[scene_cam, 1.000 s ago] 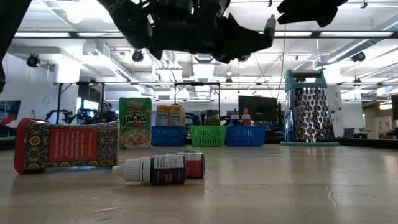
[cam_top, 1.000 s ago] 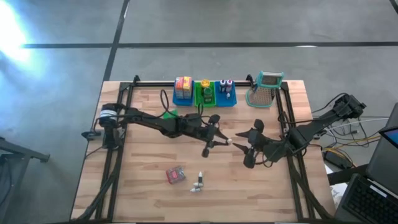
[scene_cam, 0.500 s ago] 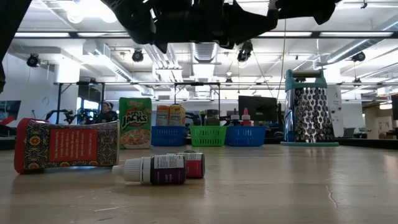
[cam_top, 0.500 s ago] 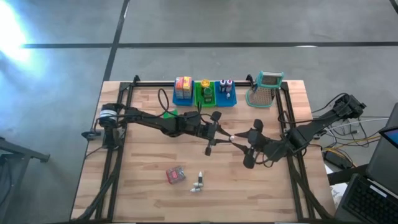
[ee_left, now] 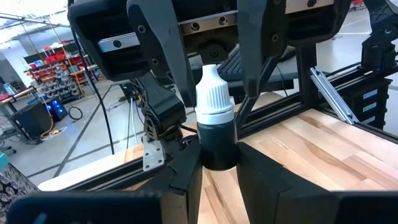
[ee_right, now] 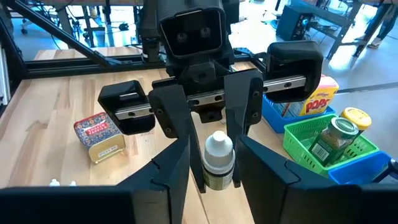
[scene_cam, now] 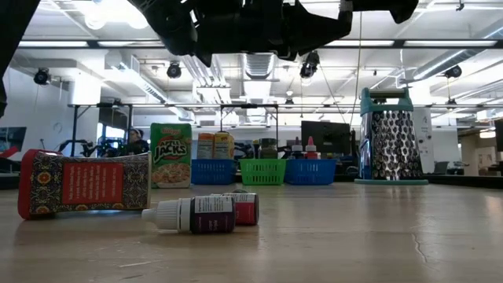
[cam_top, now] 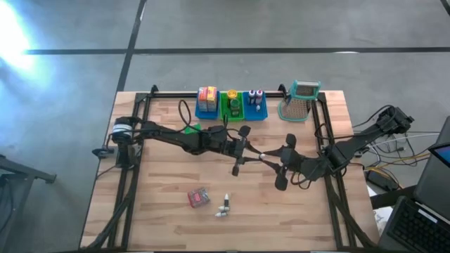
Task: Pick & Place Kitchen Items
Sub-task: Put the small green food coloring bottle into the right blue bin, then put the top small purple food bottle coloring into the right blue bin
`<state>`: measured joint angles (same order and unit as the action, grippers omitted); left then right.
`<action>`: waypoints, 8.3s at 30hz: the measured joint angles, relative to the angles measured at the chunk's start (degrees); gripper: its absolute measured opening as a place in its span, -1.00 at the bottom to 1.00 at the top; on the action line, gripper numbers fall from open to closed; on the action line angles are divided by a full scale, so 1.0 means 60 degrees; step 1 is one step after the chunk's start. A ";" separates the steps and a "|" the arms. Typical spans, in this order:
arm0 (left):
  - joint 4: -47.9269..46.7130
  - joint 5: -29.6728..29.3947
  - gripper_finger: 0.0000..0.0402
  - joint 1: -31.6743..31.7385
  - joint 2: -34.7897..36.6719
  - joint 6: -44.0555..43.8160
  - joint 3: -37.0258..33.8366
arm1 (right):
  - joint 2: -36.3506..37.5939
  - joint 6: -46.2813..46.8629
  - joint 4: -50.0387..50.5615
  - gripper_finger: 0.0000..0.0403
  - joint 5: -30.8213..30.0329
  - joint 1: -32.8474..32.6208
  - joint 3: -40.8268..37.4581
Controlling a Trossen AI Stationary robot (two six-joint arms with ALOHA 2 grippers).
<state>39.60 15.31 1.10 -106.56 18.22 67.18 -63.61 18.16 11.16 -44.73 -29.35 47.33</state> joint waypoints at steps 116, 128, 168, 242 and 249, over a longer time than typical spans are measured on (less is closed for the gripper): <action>0.1796 -0.4178 -0.03 0.0490 0.5557 -0.1975 -0.6397 | -0.5898 -0.1421 -0.7567 -0.73 0.4465 0.9635 -0.1228; 0.1792 -0.4178 -0.03 0.0492 0.5555 -0.1975 -0.6397 | -0.6373 -0.1459 -0.7753 -0.73 0.4443 0.9755 -0.1228; 0.1745 -0.4178 -0.03 0.0488 0.5555 -0.1971 -0.6397 | -0.7176 -0.1273 -0.7399 -0.73 0.5261 1.0204 -0.0698; 0.1745 -0.4207 -0.03 0.0492 0.5555 -0.2298 -0.6397 | -0.0299 -0.3457 -0.4608 -0.89 0.5289 0.6620 -0.0459; 0.1701 -0.4209 -0.03 0.0492 0.5555 -0.2817 -0.6397 | -0.0106 -0.3885 -0.4605 -0.96 0.5275 0.5313 -0.0459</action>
<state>49.80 -9.94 4.05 -73.23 1.32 28.80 -64.25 -5.15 -16.47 -13.08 2.53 44.58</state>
